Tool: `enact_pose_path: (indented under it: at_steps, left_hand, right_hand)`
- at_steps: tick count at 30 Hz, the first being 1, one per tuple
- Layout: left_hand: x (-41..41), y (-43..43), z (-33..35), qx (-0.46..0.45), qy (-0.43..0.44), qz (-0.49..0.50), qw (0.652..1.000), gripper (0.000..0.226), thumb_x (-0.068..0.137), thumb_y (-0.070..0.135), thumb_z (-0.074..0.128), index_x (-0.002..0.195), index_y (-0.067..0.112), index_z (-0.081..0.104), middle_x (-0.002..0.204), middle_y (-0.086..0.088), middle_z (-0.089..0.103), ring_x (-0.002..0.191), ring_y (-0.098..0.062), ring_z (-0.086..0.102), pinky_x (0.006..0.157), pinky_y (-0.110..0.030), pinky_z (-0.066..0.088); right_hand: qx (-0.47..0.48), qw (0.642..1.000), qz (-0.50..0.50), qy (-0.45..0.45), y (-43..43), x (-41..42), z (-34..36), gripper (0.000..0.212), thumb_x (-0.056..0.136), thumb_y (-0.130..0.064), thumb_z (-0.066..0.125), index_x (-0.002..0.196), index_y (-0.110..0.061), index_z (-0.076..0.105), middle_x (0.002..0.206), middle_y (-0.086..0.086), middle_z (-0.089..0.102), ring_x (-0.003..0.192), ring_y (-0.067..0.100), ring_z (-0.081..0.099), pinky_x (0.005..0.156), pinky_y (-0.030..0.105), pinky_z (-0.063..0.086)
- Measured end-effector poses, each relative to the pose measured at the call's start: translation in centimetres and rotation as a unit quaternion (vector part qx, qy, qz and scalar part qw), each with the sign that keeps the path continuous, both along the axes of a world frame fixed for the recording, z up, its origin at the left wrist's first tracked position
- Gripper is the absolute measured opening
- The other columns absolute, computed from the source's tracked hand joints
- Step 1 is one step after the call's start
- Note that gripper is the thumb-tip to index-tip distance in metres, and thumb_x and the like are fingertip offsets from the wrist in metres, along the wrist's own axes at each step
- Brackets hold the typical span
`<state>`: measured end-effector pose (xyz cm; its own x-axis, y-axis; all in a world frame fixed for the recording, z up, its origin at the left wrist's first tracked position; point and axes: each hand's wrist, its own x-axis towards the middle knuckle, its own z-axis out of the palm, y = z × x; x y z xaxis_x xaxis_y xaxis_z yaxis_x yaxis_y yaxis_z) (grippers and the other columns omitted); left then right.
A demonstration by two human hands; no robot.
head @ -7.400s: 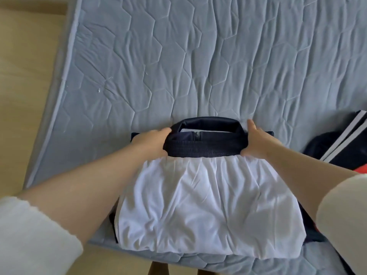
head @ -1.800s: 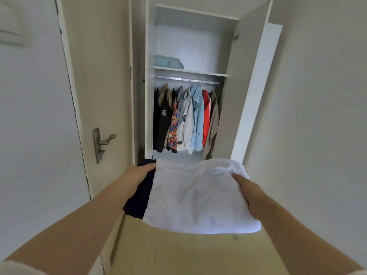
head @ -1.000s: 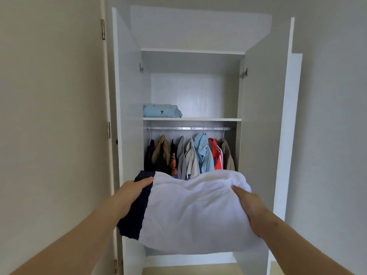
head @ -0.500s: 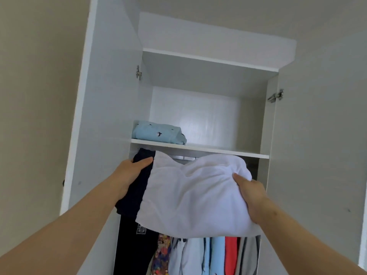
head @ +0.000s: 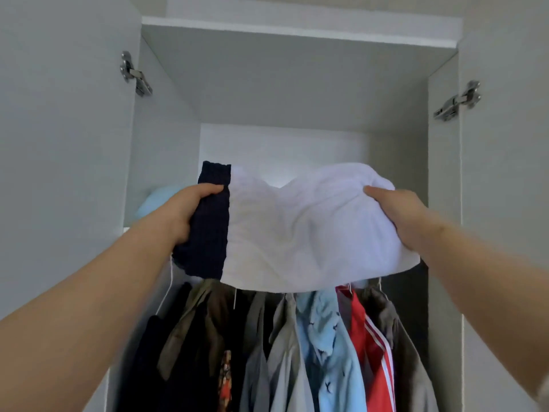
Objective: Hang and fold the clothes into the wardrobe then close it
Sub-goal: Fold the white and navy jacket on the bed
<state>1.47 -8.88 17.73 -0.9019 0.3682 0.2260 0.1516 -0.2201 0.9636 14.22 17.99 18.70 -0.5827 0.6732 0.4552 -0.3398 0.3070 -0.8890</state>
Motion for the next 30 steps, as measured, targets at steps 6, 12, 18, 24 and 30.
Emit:
enact_pose_path:
  at_steps: [6, 12, 18, 24, 30]
  left_hand:
    - [-7.6, 8.3, 3.5, 0.017, 0.003, 0.034, 0.999, 0.025, 0.09, 0.025, 0.054, 0.069, 0.011, 0.055, 0.04, -0.002, 0.059, 0.03, -0.014, 0.055, 0.031, -0.018, 0.042]
    - [-13.7, 14.2, 4.8, 0.012, -0.012, 0.051, 0.999, 0.024, 0.092, 0.021, 0.052, 0.072, 0.008, 0.054, 0.039, -0.005, 0.058, 0.029, -0.014, 0.054, 0.029, -0.02, 0.042]
    - [-17.5, 18.4, 3.7, -0.015, -0.027, 0.05, 0.998, 0.023, 0.092, 0.016, 0.05, 0.072, 0.005, 0.054, 0.04, -0.007, 0.058, 0.03, -0.016, 0.055, 0.029, -0.019, 0.042]
    - [-19.0, 21.3, 3.0, -0.047, -0.031, 0.079, 0.995, 0.03, 0.094, 0.004, 0.043, 0.064, 0.005, 0.043, 0.056, -0.008, 0.048, 0.055, -0.019, 0.043, 0.05, -0.026, 0.036]
    - [-18.6, 24.4, 1.6, -0.034, -0.018, 0.095, 0.995, 0.016, 0.098, 0.003, 0.036, 0.101, 0.0, 0.051, 0.081, -0.008, 0.049, 0.059, -0.016, 0.045, 0.046, -0.021, 0.045]
  right_hand:
    - [0.006, 1.0, 0.015, 0.016, 9.1, -9.7, 4.4, 0.048, 0.086, -0.02, 0.065, 0.126, 0.003, 0.053, 0.124, 0.013, 0.059, 0.097, 0.024, 0.059, 0.077, 0.028, 0.044]
    - [-0.006, 1.0, 0.008, -0.028, 15.8, -18.0, 5.2, 0.052, 0.083, -0.022, 0.068, 0.127, 0.001, 0.053, 0.122, 0.015, 0.06, 0.103, 0.027, 0.06, 0.088, 0.035, 0.048]
    - [-0.001, 0.994, -0.024, -0.111, 20.3, -21.3, 3.5, 0.047, 0.084, -0.025, 0.066, 0.124, -0.001, 0.055, 0.121, 0.014, 0.06, 0.105, 0.03, 0.059, 0.083, 0.031, 0.043]
    - [0.213, 0.882, -0.363, -0.212, 21.0, -20.5, 2.4, 0.036, 0.088, -0.022, 0.046, 0.117, -0.004, 0.058, 0.127, 0.021, 0.051, 0.117, 0.038, 0.045, 0.096, 0.039, 0.035]
    - [0.316, 0.884, -0.257, -0.229, 17.7, -20.0, 1.4, 0.026, 0.09, -0.035, 0.041, 0.104, -0.019, 0.056, 0.117, 0.012, 0.054, 0.092, 0.03, 0.05, 0.082, 0.034, 0.042]
